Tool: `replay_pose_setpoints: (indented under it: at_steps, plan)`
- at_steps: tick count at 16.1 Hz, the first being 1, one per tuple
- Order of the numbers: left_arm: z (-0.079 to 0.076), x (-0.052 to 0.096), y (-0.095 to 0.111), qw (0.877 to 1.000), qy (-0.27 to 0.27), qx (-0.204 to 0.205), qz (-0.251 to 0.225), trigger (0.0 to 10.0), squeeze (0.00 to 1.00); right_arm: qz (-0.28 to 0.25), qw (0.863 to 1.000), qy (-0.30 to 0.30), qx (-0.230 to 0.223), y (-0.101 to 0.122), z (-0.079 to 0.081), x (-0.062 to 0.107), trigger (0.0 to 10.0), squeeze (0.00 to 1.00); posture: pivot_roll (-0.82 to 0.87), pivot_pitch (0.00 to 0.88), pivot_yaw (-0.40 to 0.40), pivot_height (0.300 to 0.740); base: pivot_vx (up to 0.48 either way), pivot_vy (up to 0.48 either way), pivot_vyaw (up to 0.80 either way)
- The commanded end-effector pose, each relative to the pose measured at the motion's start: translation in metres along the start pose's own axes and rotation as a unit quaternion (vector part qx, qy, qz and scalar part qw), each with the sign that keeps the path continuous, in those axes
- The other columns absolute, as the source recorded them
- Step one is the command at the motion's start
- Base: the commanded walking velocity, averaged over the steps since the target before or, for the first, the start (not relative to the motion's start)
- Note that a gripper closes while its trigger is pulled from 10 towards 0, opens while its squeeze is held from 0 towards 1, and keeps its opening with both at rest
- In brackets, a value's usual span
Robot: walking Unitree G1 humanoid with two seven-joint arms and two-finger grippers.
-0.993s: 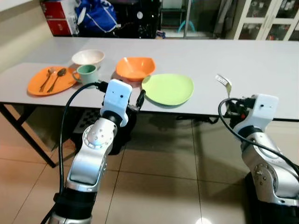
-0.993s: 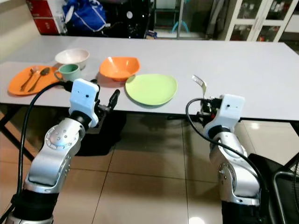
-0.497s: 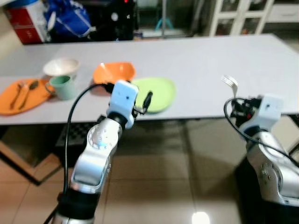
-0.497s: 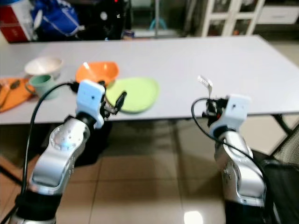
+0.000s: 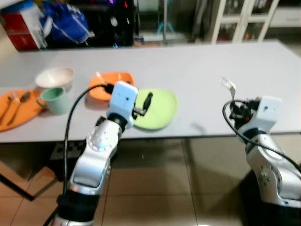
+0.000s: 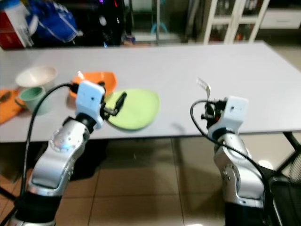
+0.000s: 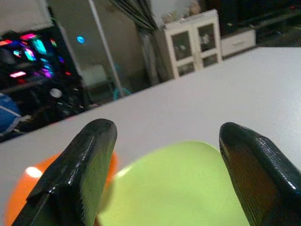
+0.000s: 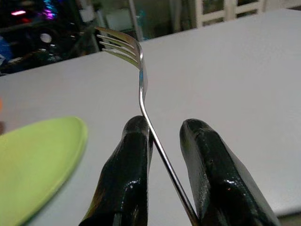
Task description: Setting the table
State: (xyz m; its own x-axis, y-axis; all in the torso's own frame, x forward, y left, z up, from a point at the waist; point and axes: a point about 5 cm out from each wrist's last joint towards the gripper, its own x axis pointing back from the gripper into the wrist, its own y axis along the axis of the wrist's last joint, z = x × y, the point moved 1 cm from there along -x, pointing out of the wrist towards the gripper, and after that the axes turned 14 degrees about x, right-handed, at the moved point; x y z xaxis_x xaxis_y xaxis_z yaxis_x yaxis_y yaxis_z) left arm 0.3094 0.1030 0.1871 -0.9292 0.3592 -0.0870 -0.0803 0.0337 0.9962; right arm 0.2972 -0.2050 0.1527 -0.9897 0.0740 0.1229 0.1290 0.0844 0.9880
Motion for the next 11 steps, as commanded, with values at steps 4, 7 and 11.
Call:
replay_pose_setpoints:
  at_steps: [4,7,11]
  plan:
    - [0.006,0.003,0.000,1.000,0.003,-0.004,0.003,10.0,0.00,-0.008,1.000,0.012,-0.005,0.004,0.010,-0.004,10.0,0.00,-0.03,0.000,0.021,0.740,0.373,0.000,0.00]
    - [0.005,0.003,0.000,1.000,0.001,-0.004,0.005,10.0,0.00,-0.008,1.000,0.015,-0.011,0.001,0.013,-0.005,10.0,0.00,-0.03,0.000,0.021,0.740,0.370,0.000,0.00]
    - [-0.002,0.015,-0.016,0.996,-0.065,-0.022,0.056,10.0,0.00,-0.005,1.000,0.016,-0.021,-0.011,0.018,-0.016,10.0,0.00,-0.02,0.000,0.022,0.740,0.084,0.000,0.00]
